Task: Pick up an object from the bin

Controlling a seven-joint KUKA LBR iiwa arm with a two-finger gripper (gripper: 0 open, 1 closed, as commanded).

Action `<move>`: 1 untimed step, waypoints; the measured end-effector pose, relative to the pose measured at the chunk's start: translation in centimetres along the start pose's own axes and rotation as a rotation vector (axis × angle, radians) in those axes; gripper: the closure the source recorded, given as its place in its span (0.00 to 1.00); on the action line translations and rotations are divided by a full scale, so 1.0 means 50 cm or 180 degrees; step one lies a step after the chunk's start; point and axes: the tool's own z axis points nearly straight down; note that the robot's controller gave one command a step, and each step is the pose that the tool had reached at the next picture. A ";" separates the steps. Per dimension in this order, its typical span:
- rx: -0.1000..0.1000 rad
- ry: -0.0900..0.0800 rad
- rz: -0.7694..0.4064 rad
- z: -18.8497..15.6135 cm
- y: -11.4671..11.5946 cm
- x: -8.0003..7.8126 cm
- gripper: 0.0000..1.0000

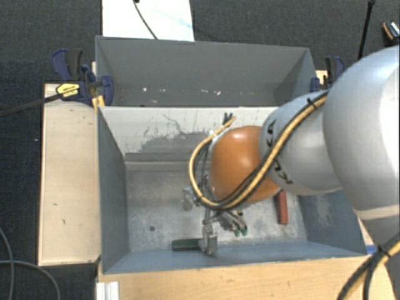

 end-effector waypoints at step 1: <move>0.0013 -0.0018 -0.0088 -0.079 -0.124 -0.120 0.00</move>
Offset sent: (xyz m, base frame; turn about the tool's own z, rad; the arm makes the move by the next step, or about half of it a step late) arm 0.0689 -0.0422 0.0366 -0.0328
